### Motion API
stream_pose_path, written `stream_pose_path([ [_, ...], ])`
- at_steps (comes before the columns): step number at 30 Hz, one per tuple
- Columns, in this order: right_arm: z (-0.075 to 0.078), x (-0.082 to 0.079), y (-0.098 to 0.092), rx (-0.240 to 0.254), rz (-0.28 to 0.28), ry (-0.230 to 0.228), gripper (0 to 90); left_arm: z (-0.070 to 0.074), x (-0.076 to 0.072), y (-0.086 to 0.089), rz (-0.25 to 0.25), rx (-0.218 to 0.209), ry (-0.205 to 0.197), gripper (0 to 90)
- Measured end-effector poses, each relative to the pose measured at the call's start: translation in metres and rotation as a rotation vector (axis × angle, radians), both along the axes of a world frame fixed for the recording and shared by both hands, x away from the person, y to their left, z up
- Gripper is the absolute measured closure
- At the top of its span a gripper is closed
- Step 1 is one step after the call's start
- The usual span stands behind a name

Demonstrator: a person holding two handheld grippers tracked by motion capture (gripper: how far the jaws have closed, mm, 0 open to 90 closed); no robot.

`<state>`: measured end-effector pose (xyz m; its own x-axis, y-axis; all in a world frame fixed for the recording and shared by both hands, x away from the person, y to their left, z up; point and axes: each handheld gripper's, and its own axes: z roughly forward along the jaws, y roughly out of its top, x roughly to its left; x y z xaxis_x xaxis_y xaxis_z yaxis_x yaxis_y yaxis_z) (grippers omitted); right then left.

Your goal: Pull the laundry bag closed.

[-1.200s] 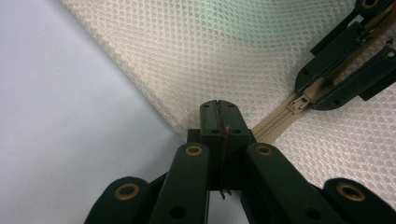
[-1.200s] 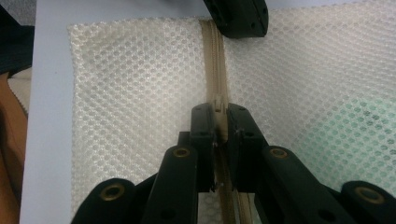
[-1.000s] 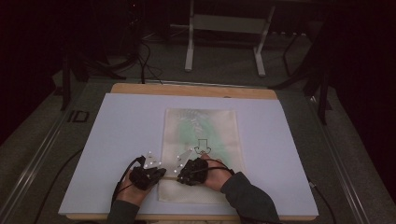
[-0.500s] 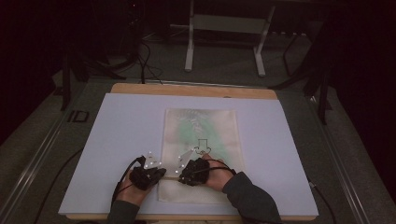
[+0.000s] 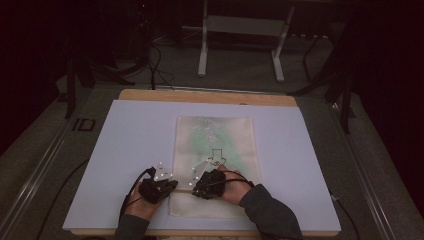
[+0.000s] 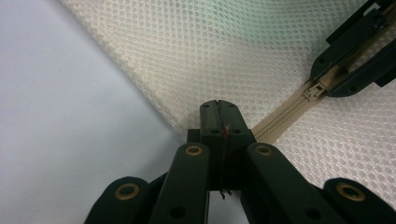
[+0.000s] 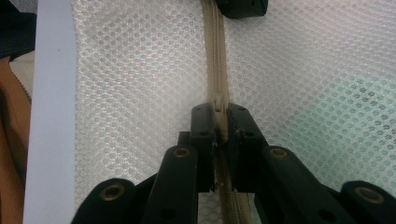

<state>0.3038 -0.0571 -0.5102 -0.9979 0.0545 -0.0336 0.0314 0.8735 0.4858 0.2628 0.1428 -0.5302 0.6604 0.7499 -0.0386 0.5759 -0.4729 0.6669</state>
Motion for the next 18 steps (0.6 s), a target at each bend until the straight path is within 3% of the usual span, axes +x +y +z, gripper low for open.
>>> stream_pose_path([
  [18,0.0009,-0.0009,-0.0027,-0.006,0.002,-0.002,82.5,0.0000,0.0002,0.0002,0.000,-0.002,0.001,89.4],
])
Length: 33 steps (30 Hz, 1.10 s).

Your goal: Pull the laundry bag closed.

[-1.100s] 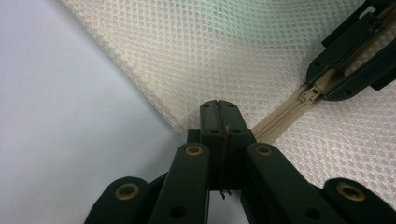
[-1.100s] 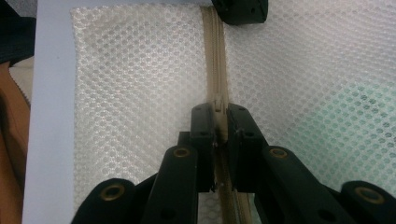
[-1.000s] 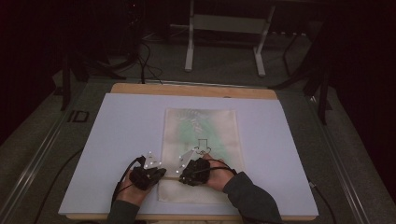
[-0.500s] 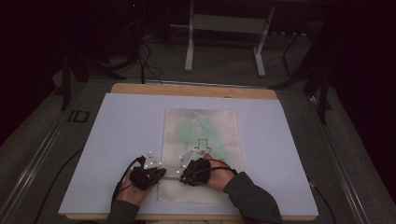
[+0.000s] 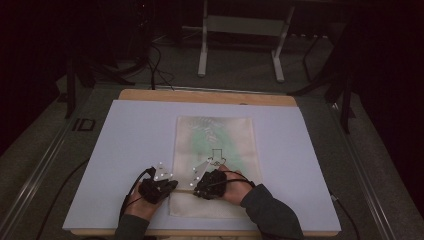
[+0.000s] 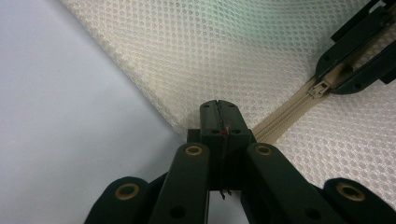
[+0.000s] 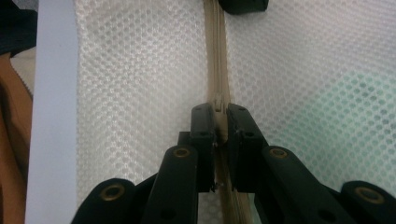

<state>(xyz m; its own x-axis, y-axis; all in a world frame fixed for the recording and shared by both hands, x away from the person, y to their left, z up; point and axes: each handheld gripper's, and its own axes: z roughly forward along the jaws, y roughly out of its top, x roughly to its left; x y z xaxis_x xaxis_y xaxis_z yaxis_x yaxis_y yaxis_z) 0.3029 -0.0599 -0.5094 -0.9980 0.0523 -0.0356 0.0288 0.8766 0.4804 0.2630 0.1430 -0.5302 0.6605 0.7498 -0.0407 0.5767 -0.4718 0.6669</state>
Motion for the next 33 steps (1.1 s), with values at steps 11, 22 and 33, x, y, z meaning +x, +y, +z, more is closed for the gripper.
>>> stream_pose_path([
  [11,0.001,0.000,-0.006,-0.002,0.001,0.000,82.5,0.000,0.000,0.000,0.000,0.001,0.000,89.3],
  [22,0.001,0.000,-0.011,-0.005,-0.003,0.003,82.5,0.000,0.000,0.000,0.001,0.002,0.000,89.4],
  [33,0.002,-0.001,-0.014,-0.015,-0.002,0.001,82.5,0.000,0.000,-0.001,0.001,0.004,-0.002,89.4],
])
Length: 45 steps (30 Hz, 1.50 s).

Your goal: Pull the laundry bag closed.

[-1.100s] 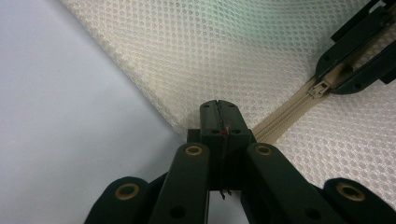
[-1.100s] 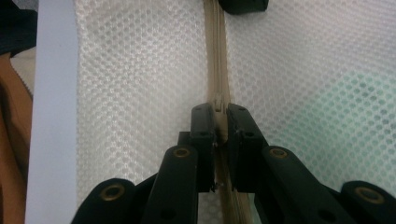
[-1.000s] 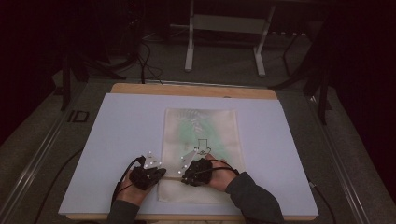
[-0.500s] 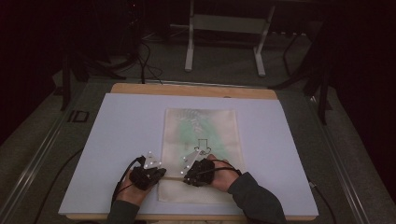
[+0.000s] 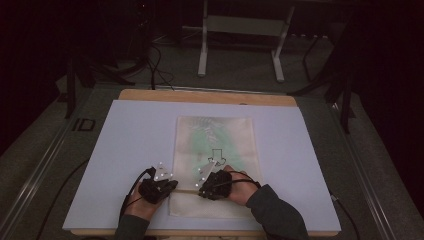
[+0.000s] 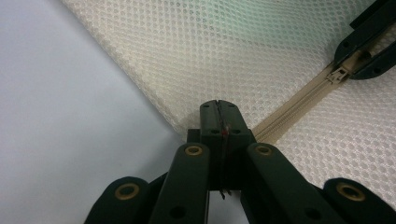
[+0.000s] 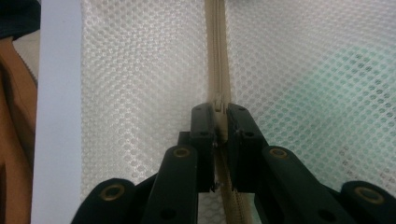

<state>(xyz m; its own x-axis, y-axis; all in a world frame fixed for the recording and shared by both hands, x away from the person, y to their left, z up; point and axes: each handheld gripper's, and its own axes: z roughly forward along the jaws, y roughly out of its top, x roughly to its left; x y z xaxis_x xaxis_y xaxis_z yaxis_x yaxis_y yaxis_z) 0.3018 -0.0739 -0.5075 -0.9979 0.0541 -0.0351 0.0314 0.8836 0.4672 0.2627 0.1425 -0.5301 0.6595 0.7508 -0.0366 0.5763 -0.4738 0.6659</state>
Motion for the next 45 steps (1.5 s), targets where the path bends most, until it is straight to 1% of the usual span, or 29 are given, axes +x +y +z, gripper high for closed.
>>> stream_pose_path([
  [11,0.000,0.001,-0.004,0.007,-0.003,0.003,82.5,0.000,0.000,0.000,0.002,-0.002,0.001,89.4],
  [14,-0.001,0.001,-0.006,0.015,-0.010,0.014,82.5,0.000,0.000,0.000,0.004,-0.005,0.001,89.4],
  [16,-0.002,0.000,-0.006,0.021,-0.011,0.012,82.5,0.000,0.000,0.000,0.002,-0.002,0.001,89.4],
  [19,-0.001,0.001,-0.007,0.014,-0.007,0.009,82.5,0.000,0.000,0.001,0.001,-0.007,0.002,89.3],
  [21,-0.001,0.001,-0.008,0.016,-0.009,0.015,82.5,0.000,0.000,0.001,0.002,-0.009,0.003,89.4],
  [23,-0.001,0.001,-0.009,0.017,-0.008,0.013,82.6,0.000,0.000,0.001,0.001,-0.005,0.003,89.4],
  [26,-0.001,0.001,-0.009,0.015,-0.007,0.011,82.6,0.000,0.000,0.001,0.001,-0.010,0.005,89.4],
  [28,-0.002,0.001,-0.011,0.023,-0.011,0.015,82.6,0.000,0.000,0.001,0.003,-0.008,0.003,89.4],
  [35,-0.001,0.000,-0.015,0.020,-0.021,0.022,82.5,0.000,0.001,0.001,0.001,-0.011,0.007,89.4],
  [39,0.000,0.001,-0.017,0.014,-0.016,0.017,82.5,0.000,0.001,0.001,0.002,-0.011,0.006,89.4],
  [41,0.000,0.001,-0.017,0.017,-0.019,0.022,82.6,0.000,0.001,0.001,0.001,-0.012,0.006,89.4],
  [45,-0.001,0.000,-0.018,0.020,-0.019,0.017,82.6,0.000,0.000,0.001,0.001,-0.008,0.004,89.4],
])
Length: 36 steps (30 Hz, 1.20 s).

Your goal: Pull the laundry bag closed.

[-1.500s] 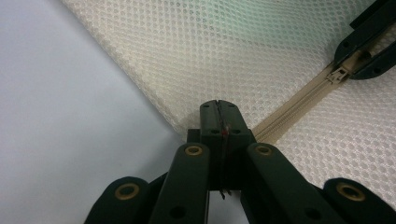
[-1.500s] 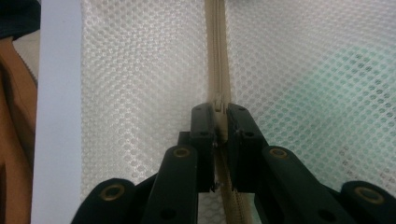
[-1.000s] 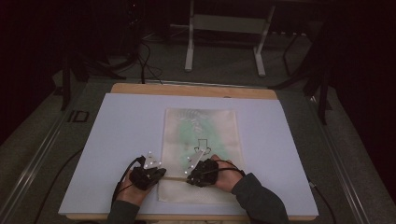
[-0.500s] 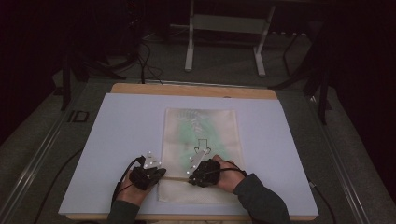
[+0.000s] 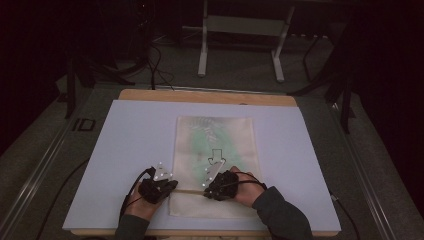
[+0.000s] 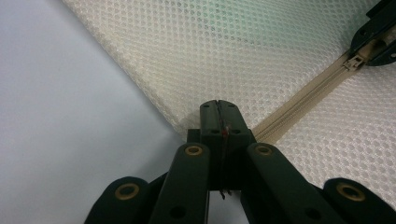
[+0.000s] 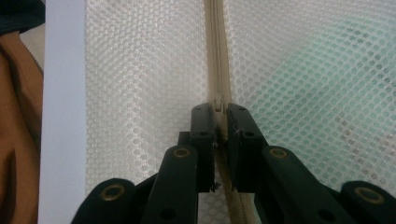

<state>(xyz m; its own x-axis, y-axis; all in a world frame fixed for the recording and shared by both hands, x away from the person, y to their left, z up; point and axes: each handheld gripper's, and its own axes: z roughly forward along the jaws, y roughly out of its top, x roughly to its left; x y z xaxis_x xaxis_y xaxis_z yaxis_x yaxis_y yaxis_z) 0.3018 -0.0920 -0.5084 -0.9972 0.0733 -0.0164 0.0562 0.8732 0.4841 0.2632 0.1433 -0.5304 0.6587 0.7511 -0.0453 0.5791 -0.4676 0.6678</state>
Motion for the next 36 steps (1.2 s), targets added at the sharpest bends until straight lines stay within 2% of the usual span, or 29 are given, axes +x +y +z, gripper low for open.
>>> stream_pose_path([
  [3,-0.001,0.001,-0.002,0.014,-0.007,0.009,82.6,0.000,0.000,0.000,0.000,-0.002,0.001,89.4],
  [8,0.000,0.001,-0.004,0.000,-0.002,0.007,82.5,0.000,0.000,0.000,-0.001,-0.002,0.002,89.4],
  [13,-0.001,0.001,-0.006,0.022,-0.010,0.015,82.5,0.000,0.000,0.000,-0.001,-0.003,0.002,89.4],
  [17,0.000,0.001,-0.008,0.008,-0.009,0.011,82.5,0.000,0.000,0.001,0.000,-0.007,0.003,89.4],
  [28,0.000,0.001,-0.018,0.016,-0.029,0.025,82.5,0.000,0.000,0.001,0.000,-0.008,0.003,89.3],
  [36,0.000,0.001,-0.022,0.013,-0.028,0.015,82.5,0.000,0.000,0.001,-0.001,-0.006,0.002,89.4],
])
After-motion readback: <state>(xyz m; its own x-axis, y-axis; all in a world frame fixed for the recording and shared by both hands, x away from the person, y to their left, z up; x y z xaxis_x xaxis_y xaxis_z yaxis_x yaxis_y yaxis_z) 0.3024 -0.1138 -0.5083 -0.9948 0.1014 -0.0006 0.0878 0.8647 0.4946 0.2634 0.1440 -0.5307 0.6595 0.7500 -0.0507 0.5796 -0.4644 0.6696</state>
